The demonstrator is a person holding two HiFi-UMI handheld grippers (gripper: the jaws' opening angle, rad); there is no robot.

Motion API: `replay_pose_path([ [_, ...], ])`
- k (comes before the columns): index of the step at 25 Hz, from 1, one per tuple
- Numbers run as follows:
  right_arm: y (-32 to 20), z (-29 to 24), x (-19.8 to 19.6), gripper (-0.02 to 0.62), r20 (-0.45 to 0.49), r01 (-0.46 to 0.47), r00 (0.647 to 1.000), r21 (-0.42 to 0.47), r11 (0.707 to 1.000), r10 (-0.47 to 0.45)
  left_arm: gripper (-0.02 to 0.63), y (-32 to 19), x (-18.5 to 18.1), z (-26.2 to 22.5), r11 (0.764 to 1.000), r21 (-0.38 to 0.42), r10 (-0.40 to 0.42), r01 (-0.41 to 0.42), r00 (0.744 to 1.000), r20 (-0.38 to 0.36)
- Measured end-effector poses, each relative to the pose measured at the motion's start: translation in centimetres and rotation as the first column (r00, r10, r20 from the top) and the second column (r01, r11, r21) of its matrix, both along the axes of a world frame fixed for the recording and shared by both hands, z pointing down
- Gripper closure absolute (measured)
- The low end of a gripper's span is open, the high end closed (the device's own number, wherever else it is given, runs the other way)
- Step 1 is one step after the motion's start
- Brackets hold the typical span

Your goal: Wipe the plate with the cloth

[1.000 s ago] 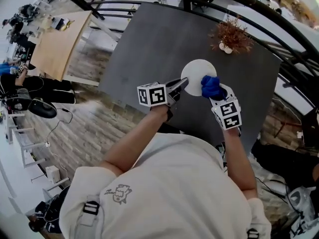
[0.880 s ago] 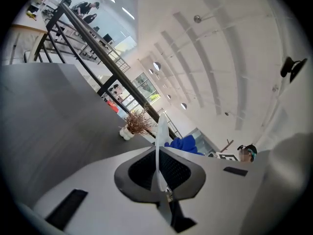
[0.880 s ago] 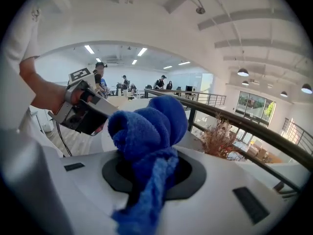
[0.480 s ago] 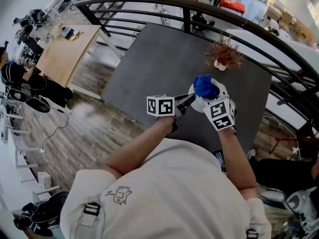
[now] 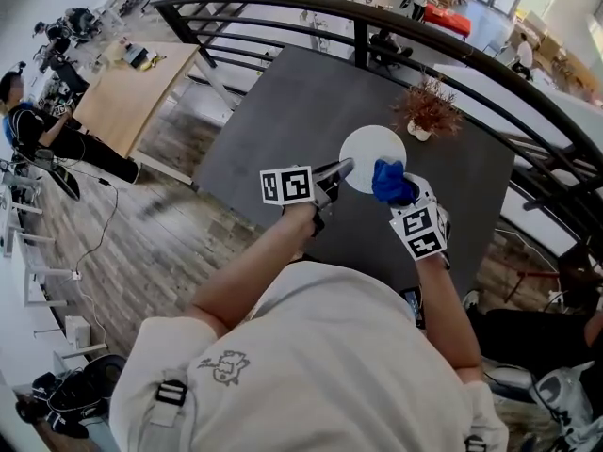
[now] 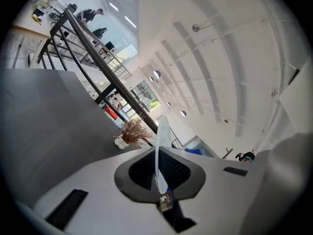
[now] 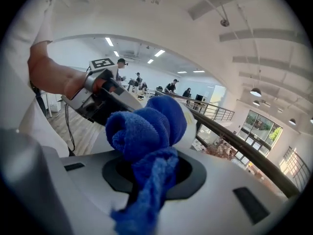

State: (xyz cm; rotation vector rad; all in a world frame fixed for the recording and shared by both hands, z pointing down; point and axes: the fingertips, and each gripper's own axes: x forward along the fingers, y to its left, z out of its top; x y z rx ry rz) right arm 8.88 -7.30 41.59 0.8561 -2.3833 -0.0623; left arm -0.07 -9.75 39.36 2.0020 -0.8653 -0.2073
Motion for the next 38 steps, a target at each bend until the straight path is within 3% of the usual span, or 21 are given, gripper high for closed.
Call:
replay_pose_path([
  [4,-3.1,-1.3,3.6,0.497,0.009,-0.105,0.994,0.016,0.994,0.105,0.592,1.3,1.0,0.9,0.999,-0.024,0.04,-0.04,0.999,-0.002],
  [7,-4.7,-2.9,4.1,0.497,0.009,-0.122,0.993,0.048,0.991,0.122,0.592,2.1,2.7,1.4,0.996,-0.041,0.08,-0.081,0.997,-0.014],
  [14,-2.9,-3.5,-0.9,0.497,0.013,0.002,1.0,0.075,0.997,-0.003,0.591,2.8,5.8,1.7,0.99,-0.043,0.133,-0.134,0.991,-0.034],
  [22,1.5,-0.6,-2.5,0.497,0.033,0.064,0.997,-0.015,0.998,-0.063,0.591,0.6,2.4,-0.1,0.999,-0.003,0.034,-0.034,0.999,-0.039],
  [27,0.5,0.4,0.8,0.497,0.018,-0.01,1.0,-0.041,0.999,0.011,0.591,0.3,1.1,0.3,1.0,-0.009,0.021,-0.022,0.999,-0.028],
  [31,-1.7,-0.6,3.6,0.497,0.006,-0.082,0.997,-0.017,0.997,0.082,0.591,1.5,2.4,0.7,0.998,-0.019,0.054,-0.055,0.998,-0.04],
  [38,-4.4,-4.5,3.4,0.497,0.001,-0.1,0.995,0.071,0.992,0.1,0.591,2.8,5.0,1.0,0.991,-0.027,0.13,-0.131,0.991,-0.037],
])
